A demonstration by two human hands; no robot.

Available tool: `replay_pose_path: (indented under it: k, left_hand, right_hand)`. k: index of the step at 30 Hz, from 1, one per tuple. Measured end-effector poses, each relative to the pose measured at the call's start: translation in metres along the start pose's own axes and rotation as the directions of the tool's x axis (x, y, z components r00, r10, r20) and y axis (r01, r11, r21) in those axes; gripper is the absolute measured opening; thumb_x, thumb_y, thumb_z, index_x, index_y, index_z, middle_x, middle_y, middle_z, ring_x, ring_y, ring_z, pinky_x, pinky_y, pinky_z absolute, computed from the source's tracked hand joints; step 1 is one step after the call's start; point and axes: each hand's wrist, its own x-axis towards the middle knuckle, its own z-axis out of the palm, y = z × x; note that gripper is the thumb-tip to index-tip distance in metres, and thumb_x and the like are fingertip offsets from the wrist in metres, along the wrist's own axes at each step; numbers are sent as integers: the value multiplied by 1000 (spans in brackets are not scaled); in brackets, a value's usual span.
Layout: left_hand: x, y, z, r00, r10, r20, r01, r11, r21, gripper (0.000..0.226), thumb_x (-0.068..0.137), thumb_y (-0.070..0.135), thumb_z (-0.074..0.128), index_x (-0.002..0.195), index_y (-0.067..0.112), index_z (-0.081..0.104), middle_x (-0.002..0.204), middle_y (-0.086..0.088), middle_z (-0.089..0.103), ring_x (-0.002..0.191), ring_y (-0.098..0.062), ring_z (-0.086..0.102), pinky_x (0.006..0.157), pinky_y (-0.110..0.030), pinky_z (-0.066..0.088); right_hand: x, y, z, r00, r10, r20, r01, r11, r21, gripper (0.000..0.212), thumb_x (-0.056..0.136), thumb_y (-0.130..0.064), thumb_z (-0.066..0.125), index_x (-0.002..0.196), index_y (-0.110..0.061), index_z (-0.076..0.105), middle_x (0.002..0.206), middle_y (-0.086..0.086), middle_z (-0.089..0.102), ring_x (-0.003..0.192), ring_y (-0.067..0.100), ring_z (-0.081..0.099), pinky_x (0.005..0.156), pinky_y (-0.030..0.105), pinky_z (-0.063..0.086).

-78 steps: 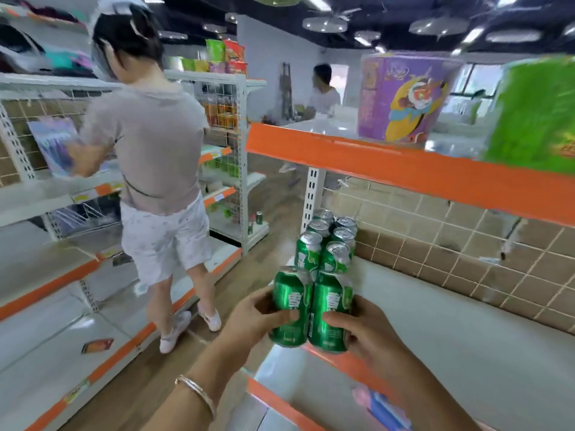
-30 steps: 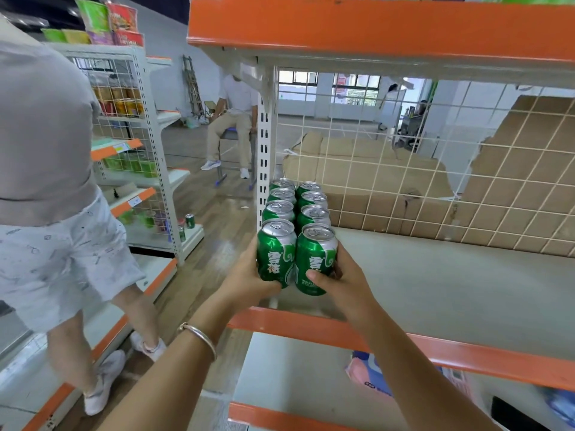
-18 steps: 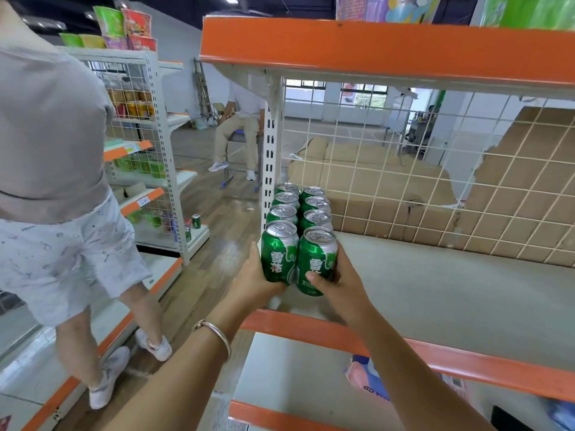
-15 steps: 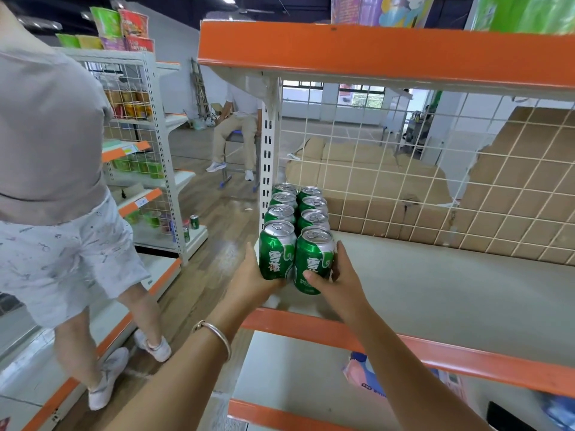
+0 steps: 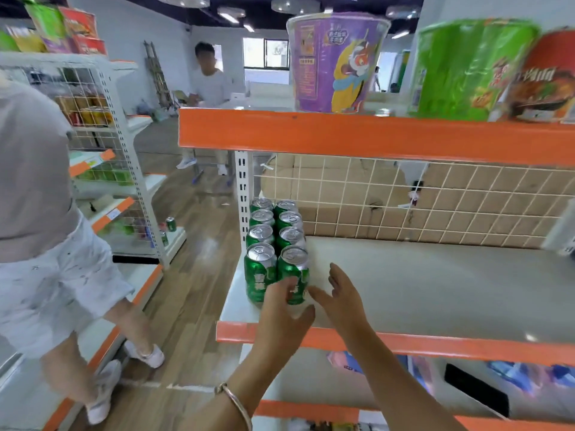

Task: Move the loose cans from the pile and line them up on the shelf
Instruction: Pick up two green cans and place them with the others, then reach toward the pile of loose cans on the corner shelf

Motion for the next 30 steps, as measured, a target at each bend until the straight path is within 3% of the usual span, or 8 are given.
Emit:
replay_pose_path:
  k: [6, 9, 12, 19, 23, 27, 29, 30]
  left_hand:
    - [10, 34, 48, 900, 26, 435, 51, 985, -165, 68, 75, 6, 75, 136, 12, 45, 123, 8, 52, 116, -5, 50, 83, 0, 38]
    - [9, 51, 79, 838, -4, 546, 161, 957, -240, 76, 70, 4, 80, 137, 13, 45, 126, 1, 56, 115, -11, 54, 92, -14, 43]
    - [1, 75, 117, 788, 20, 615, 209, 931, -298, 75, 71, 0, 78, 137, 10, 45, 135, -8, 52, 123, -16, 51, 107, -32, 40]
    - [-43, 151, 221, 663, 156, 732, 201, 905, -375, 82, 66, 7, 83, 138, 10, 43, 138, -14, 49, 121, -14, 49, 107, -31, 38]
    - [-70, 188, 282, 602, 214, 769, 167, 909, -383, 54, 50, 32, 85, 95, 25, 57, 94, 1, 51, 94, -12, 46, 85, -29, 38]
    - [-93, 218, 334, 559, 237, 795, 215, 884, -415, 42, 74, -7, 71, 101, 23, 59, 93, 19, 66, 93, 2, 59, 82, -14, 44]
    - [-103, 230, 358, 517, 261, 815, 178, 899, -401, 40, 74, -4, 74, 94, 27, 60, 85, 21, 71, 90, 10, 61, 82, -12, 43]
    - [-105, 233, 371, 511, 257, 820, 161, 909, -385, 42, 70, 5, 80, 104, 23, 63, 98, 12, 71, 101, 4, 61, 87, -16, 42]
  right_hand:
    - [-36, -7, -63, 997, 39, -63, -29, 988, 153, 59, 85, -13, 68, 139, -17, 44, 138, -4, 49, 125, 7, 46, 104, 22, 33]
    - [-58, 3, -117, 990, 102, -97, -75, 964, 253, 49, 84, -7, 67, 130, -18, 54, 131, -4, 54, 124, 9, 47, 109, 31, 36]
    - [-80, 17, -175, 963, 162, -213, -70, 920, 386, 39, 83, 1, 65, 114, -21, 58, 126, 3, 57, 127, 21, 50, 107, 38, 40]
    - [-138, 38, -297, 915, 141, -377, -52, 970, 237, 47, 80, -12, 73, 123, -20, 56, 131, -1, 56, 119, 11, 51, 102, 25, 40]
    - [-169, 48, -366, 888, 92, -451, -13, 984, 176, 34, 84, -4, 67, 106, -31, 65, 114, -8, 63, 102, -3, 56, 84, 8, 44]
    - [-195, 58, -418, 870, 120, -479, -72, 990, 117, 34, 86, -18, 68, 85, -51, 71, 97, -29, 69, 105, -5, 58, 103, 28, 41]
    - [-200, 69, -439, 849, 135, -511, -91, 990, 110, 22, 86, -20, 69, 87, -42, 72, 101, -20, 71, 105, -2, 59, 105, 34, 41]
    - [-201, 74, -449, 832, 153, -534, -96, 987, 132, 13, 85, -22, 70, 90, -34, 71, 108, -13, 70, 108, 3, 59, 107, 38, 40]
